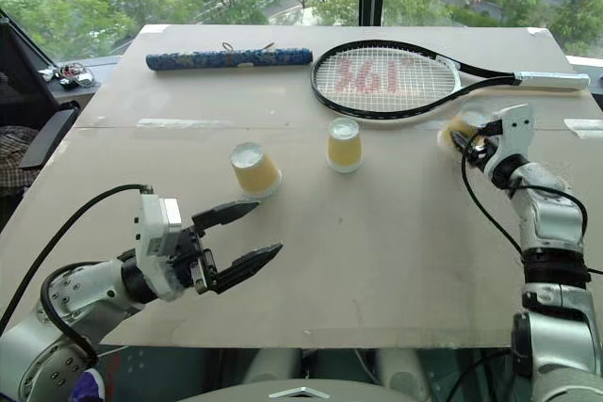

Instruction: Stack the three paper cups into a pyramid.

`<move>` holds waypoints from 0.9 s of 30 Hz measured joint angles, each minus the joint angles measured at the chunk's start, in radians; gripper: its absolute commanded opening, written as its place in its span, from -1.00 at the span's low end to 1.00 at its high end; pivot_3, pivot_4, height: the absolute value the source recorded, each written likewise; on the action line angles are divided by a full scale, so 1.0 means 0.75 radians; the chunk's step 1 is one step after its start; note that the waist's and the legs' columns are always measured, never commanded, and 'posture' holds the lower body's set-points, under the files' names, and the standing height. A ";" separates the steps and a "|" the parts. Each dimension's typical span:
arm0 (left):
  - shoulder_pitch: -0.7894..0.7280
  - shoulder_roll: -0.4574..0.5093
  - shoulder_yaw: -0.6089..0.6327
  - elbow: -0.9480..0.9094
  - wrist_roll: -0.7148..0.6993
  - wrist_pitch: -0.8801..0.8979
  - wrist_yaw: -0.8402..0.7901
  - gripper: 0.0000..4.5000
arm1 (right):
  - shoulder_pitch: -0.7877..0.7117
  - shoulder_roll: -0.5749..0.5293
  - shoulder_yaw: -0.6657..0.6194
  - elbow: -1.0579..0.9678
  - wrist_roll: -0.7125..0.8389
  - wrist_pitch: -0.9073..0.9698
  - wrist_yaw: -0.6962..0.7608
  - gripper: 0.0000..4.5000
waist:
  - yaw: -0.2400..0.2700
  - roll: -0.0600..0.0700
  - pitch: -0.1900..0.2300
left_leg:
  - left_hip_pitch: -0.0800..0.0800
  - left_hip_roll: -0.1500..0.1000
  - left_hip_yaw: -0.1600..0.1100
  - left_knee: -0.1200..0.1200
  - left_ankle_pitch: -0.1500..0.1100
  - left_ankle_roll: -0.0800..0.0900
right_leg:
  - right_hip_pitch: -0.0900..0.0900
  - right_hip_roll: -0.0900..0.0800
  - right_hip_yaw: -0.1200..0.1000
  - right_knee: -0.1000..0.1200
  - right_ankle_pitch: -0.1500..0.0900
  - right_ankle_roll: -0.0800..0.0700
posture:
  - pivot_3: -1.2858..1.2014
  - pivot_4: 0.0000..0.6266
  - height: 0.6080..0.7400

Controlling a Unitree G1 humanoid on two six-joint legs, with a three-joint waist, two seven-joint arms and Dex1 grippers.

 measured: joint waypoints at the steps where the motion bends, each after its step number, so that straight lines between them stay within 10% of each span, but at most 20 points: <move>1: 0.010 0.000 0.007 0.005 0.004 -0.003 -0.006 1.00 | 0.051 -0.011 0.020 -0.101 0.037 0.032 0.057 0.01 | -0.003 0.000 0.000 | 0.001 0.000 0.000 0.000 0.000 0.000 | 0.000 0.000 0.000 0.001 0.000 0.000 | 0.03 -0.52 1.00; 17: 0.069 -0.001 0.031 0.116 0.091 -0.125 -0.125 1.00 | 0.347 -0.007 0.292 -0.666 -0.045 0.112 0.043 0.01 | -0.002 0.000 0.000 | 0.005 -0.001 -0.001 0.001 0.000 0.000 | 0.004 0.001 0.000 0.000 0.000 0.000 | 0.03 -0.52 1.00; 21: 0.068 -0.001 0.028 0.119 0.112 -0.136 -0.133 1.00 | 0.346 -0.006 0.348 -0.599 -0.104 0.086 0.054 0.88 | -0.003 0.000 0.000 | 0.006 -0.001 -0.001 0.001 0.000 0.000 | 0.005 0.001 0.000 0.001 0.000 0.000 | 0.03 -0.52 1.00; 27: 0.001 -0.038 -0.030 0.152 0.177 -0.111 -0.033 1.00 | 0.359 -0.011 0.352 -0.561 -0.140 -0.037 0.085 0.96 | 0.000 0.000 0.000 | 0.005 -0.001 -0.001 0.001 0.000 0.000 | 0.005 0.001 -0.001 0.001 0.000 0.000 | 0.03 -0.52 1.00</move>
